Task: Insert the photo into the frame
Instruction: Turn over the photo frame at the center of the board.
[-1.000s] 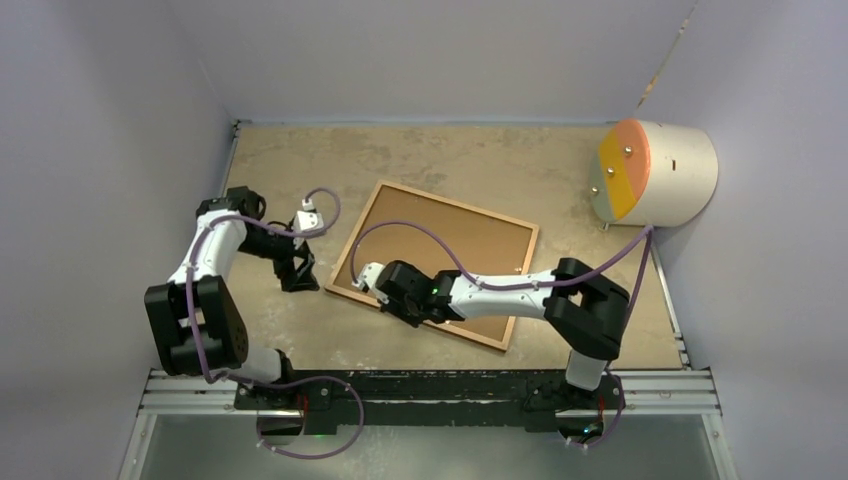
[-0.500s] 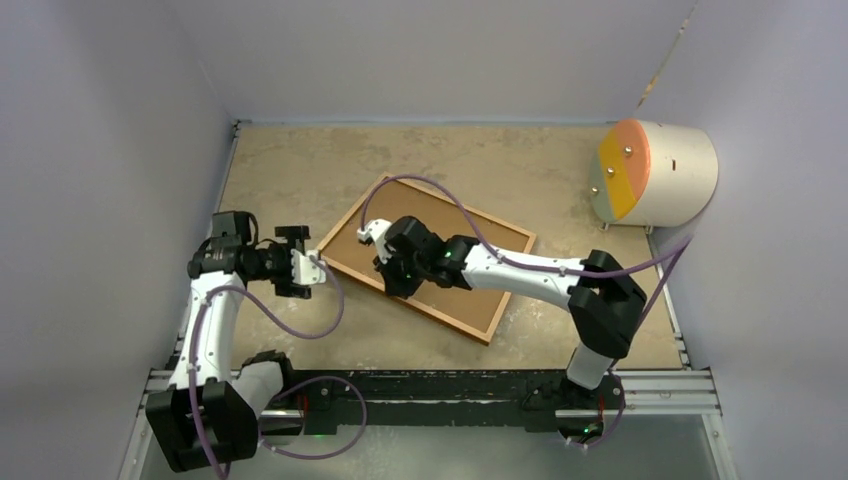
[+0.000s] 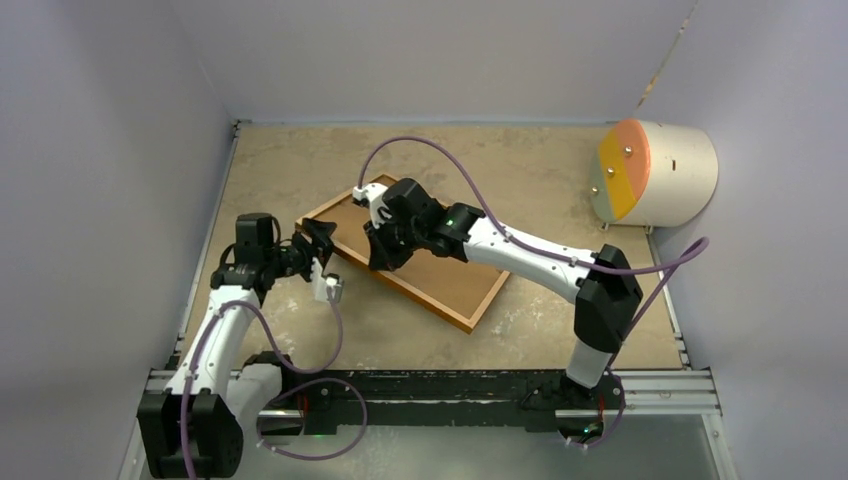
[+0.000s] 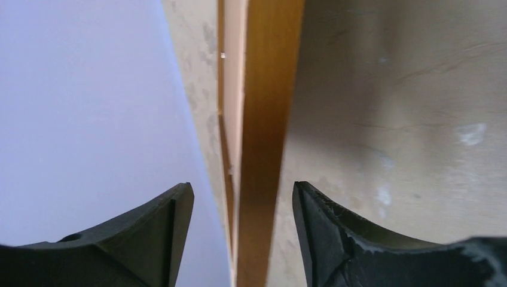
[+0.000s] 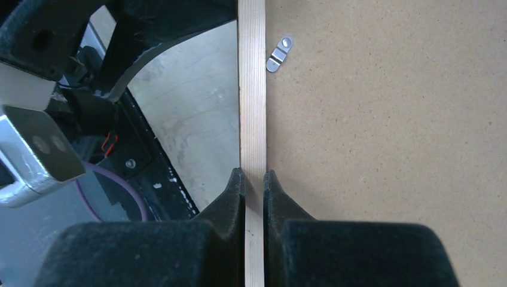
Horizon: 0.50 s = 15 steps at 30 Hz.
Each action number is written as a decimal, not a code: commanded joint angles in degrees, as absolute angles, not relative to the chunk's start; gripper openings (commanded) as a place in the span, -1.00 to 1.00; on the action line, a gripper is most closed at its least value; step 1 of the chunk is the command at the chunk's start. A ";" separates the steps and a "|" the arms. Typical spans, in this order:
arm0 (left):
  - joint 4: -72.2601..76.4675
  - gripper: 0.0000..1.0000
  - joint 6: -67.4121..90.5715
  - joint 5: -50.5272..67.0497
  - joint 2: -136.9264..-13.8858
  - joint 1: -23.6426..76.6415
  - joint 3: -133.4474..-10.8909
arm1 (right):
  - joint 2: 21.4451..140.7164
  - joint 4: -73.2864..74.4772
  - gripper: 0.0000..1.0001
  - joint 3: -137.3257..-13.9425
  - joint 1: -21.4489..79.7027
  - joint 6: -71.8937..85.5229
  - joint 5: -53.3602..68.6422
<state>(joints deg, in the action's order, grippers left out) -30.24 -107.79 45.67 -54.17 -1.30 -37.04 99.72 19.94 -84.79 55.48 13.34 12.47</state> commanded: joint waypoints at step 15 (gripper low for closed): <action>-32.10 -0.75 -107.19 46.34 -58.21 -0.44 -48.07 | 95.49 28.91 0.28 -92.73 56.55 4.40 0.48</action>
<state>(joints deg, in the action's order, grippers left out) -29.95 -109.06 44.25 -57.65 -0.60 -41.87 100.64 26.35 -92.29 55.57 10.85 7.35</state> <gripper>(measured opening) 0.271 0.576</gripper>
